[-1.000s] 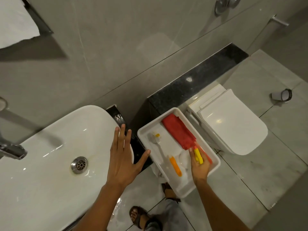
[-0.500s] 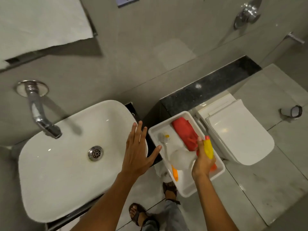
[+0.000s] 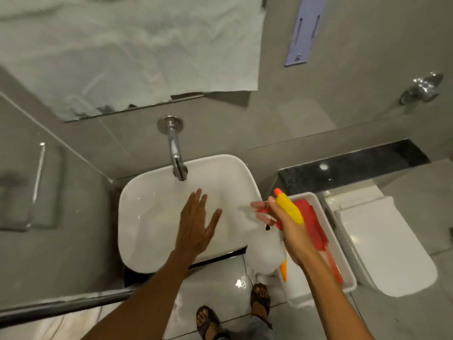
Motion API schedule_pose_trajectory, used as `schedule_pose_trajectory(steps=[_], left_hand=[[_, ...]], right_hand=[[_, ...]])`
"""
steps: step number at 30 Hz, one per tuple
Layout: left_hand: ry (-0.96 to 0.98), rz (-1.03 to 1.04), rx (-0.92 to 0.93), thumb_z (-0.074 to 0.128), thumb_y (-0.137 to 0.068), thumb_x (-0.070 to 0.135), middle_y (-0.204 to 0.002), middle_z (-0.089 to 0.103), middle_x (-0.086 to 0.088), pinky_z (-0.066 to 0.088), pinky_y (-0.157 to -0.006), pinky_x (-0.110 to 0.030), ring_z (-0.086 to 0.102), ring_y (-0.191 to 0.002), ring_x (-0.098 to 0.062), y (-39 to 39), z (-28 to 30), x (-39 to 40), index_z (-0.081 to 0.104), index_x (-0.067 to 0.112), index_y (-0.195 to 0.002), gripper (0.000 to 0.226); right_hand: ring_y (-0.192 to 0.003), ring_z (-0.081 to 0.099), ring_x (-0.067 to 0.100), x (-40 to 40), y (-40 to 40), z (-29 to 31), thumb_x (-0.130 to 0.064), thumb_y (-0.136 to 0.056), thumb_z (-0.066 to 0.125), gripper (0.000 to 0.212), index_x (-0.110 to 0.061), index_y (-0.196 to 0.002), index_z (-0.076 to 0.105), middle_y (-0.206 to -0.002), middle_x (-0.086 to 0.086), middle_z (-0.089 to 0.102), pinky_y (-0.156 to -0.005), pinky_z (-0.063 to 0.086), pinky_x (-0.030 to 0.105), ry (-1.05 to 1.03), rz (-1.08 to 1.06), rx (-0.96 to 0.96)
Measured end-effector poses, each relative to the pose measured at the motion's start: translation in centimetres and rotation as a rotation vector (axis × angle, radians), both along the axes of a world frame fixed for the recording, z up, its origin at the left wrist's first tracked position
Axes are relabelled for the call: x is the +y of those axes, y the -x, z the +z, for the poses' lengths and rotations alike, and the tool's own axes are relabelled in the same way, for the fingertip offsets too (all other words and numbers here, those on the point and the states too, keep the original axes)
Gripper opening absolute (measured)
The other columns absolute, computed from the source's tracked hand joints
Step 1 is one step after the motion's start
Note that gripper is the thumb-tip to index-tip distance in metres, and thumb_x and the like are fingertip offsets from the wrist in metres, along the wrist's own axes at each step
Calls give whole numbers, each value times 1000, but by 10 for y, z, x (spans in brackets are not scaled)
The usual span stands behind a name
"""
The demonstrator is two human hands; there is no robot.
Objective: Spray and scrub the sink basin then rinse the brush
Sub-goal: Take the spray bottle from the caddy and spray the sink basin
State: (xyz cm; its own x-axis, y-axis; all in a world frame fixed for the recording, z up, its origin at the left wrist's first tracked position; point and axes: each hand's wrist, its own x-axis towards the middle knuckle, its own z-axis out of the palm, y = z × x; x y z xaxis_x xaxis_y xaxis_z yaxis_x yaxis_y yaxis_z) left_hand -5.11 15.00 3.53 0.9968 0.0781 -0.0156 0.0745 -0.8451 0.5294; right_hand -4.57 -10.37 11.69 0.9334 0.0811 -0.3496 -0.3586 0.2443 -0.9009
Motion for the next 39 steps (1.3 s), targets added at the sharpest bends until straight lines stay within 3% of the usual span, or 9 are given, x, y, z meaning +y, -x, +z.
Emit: schedule_pose_trajectory(steps=[5, 9, 11, 16, 22, 27, 31, 36, 39], left_hand=[[14, 242, 44, 30, -101, 73, -177, 32, -10, 18, -135, -47, 26, -166, -29, 30, 1, 86, 41, 10, -164, 90], [-20, 350, 42, 32, -101, 68, -174, 36, -16, 20, -135, -49, 29, -164, -34, 47, -5, 135, 44, 5, -162, 89], [-12, 381, 34, 34, -103, 64, -174, 35, -16, 20, -135, -51, 28, -164, -35, 53, -11, 150, 44, 4, -162, 85], [66, 416, -12, 30, -104, 66, -176, 33, -13, 26, -133, -50, 31, -163, -33, 56, -25, 158, 36, 10, -166, 84], [133, 424, -72, 23, -105, 73, -177, 31, -8, 28, -133, -47, 32, -163, -29, 57, -36, 164, 34, 14, -167, 87], [112, 431, -52, 18, -103, 79, -177, 31, -5, 30, -132, -48, 30, -164, -28, 55, -41, 166, 33, 18, -167, 90], [107, 436, -37, 15, -101, 82, -176, 33, -7, 34, -130, -52, 33, -163, -30, 53, -42, 166, 36, 17, -166, 94], [112, 428, -41, 16, -100, 83, -175, 35, -8, 36, -129, -55, 35, -161, -32, 54, -42, 166, 40, 18, -164, 94], [112, 415, -48, 19, -102, 80, -174, 36, -9, 36, -128, -56, 34, -161, -33, 54, -42, 166, 41, 16, -162, 91]], right_hand=[[-99, 76, 14, 82, 18, 11, -56, -98, 62, 52, -29, -142, 61, -101, 10, 79, -96, 63, 42, 257, 334, 73], [-92, 73, 9, 134, 35, 6, -81, -91, 46, 66, -24, -101, 78, -91, -8, 82, -96, 56, 34, 520, 582, 43], [-81, 72, 0, 158, 40, 1, -79, -93, 45, 62, -28, -102, 78, -85, -8, 82, -88, 54, 26, 556, 611, 44], [-51, 63, 3, 199, 41, -18, -56, -96, 65, 28, -32, -106, 78, -59, -8, 66, -62, 62, 25, 512, 461, 149], [-81, 77, 32, 208, 25, -24, -48, -101, 63, 43, -11, -81, 73, -83, 18, 81, -95, 61, 48, 412, 355, 203], [-58, 72, 24, 191, 7, -33, -47, -101, 62, 46, -6, -86, 75, -62, 11, 75, -81, 64, 44, 569, 155, 228], [-77, 70, 35, 164, 1, -28, -36, -106, 60, 37, -2, -94, 72, -92, 31, 77, -91, 61, 56, 377, 1, 227], [-68, 71, 31, 124, 17, -30, -46, -102, 62, 33, -15, -97, 74, -71, 13, 71, -91, 62, 56, 537, -86, 289], [-91, 77, 43, 111, 37, -29, -42, -104, 61, 37, -7, -112, 71, -83, 22, 78, -98, 60, 52, 442, -78, 289]])
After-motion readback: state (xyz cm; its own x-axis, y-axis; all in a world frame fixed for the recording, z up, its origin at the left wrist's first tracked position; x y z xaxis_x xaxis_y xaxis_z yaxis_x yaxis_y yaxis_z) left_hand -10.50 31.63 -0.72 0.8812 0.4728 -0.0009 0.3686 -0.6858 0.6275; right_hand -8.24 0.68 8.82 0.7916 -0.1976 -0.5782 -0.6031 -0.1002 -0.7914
